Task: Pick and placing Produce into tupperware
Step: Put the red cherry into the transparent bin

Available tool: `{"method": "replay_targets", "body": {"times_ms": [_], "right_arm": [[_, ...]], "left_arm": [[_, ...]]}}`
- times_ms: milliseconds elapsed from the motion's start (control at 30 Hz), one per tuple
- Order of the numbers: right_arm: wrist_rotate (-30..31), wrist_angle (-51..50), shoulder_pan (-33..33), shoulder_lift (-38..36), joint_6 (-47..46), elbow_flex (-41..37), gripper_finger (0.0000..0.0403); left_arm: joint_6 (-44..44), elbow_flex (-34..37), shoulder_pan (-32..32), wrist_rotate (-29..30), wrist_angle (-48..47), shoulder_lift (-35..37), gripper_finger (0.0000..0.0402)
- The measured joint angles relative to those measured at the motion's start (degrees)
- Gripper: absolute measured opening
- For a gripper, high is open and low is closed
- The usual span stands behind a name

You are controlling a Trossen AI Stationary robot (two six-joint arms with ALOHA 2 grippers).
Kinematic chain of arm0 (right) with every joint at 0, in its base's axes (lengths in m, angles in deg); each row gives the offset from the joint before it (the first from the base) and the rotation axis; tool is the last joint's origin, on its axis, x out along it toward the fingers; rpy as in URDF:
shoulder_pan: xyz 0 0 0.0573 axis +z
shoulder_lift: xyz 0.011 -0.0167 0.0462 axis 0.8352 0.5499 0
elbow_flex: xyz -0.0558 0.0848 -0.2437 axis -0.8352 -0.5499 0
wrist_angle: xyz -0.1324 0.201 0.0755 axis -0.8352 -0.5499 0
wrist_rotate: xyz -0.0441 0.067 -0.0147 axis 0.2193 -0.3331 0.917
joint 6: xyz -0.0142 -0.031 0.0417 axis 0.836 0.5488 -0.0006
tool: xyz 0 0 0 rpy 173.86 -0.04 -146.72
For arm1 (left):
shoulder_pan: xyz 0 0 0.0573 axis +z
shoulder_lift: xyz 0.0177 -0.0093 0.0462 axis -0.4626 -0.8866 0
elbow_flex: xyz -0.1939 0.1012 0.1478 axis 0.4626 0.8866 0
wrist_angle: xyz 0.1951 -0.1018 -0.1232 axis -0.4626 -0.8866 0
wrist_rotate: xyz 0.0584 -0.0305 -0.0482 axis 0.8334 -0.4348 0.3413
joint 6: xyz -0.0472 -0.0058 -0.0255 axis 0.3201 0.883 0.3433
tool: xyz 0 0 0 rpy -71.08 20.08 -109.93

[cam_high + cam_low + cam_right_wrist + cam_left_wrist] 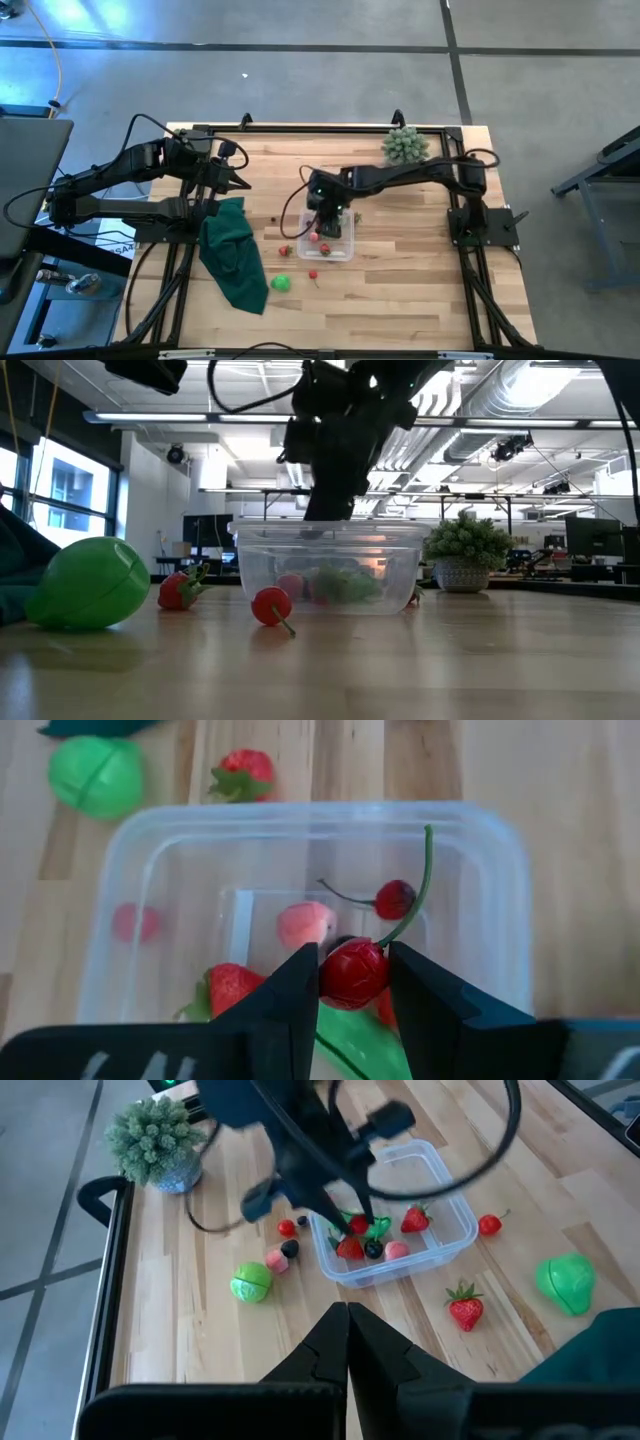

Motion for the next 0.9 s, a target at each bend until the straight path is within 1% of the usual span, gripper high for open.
{"method": "replay_targets", "body": {"times_ms": [300, 633, 900], "right_arm": [[3.95, 1.05, 1.02, 3.31, -1.00, 0.00, 0.0100], [3.30, 1.71, 1.02, 4.78, -2.08, 0.02, 0.0106], [3.30, 3.04, 1.02, 4.78, -1.99, 0.02, 0.0126]], "left_arm": [[0.00, 0.00, 0.00, 0.01, -0.01, 0.00, 0.0001], [0.01, 0.00, 0.00, 0.00, -0.01, 0.00, 0.0001], [0.01, 0.00, 0.01, 0.00, -0.01, 0.00, 0.0001]]}}
